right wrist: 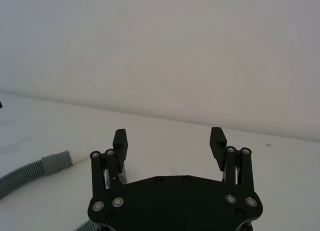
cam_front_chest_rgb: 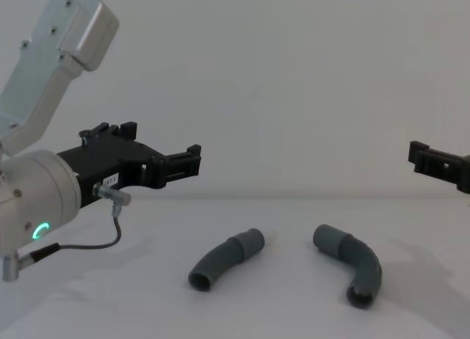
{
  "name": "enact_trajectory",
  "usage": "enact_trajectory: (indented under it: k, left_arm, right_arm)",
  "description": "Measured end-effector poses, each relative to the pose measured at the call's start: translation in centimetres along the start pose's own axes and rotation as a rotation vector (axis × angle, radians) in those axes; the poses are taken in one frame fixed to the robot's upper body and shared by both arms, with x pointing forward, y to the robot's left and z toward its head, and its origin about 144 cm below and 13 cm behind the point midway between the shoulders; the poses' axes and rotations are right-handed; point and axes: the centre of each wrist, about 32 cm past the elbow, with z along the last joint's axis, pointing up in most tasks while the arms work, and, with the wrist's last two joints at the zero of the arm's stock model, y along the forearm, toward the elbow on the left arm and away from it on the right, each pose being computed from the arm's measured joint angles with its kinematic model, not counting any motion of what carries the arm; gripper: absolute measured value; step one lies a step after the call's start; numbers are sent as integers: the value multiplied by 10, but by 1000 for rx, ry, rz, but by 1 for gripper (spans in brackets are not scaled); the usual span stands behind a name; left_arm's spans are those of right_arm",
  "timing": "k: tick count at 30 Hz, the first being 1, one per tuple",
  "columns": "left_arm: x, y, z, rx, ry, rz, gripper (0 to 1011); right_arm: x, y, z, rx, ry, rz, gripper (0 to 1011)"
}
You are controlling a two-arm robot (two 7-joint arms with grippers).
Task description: Use both hands to pick up one end of the pipe from the table, align the ends, and insert them.
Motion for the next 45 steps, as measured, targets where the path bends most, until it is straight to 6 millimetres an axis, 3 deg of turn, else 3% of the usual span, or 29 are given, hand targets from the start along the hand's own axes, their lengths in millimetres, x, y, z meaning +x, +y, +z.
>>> enact_trajectory:
  k: [25, 45]
  left_arm:
    - [5, -5, 3, 18, -4, -29, 1001]
    - [24, -25, 33, 203, -14, -197, 1001]
  right_arm:
    - [0, 1, 3, -20, 1, -1, 1003]
    - [0, 9, 32, -200, 25, 8, 1003]
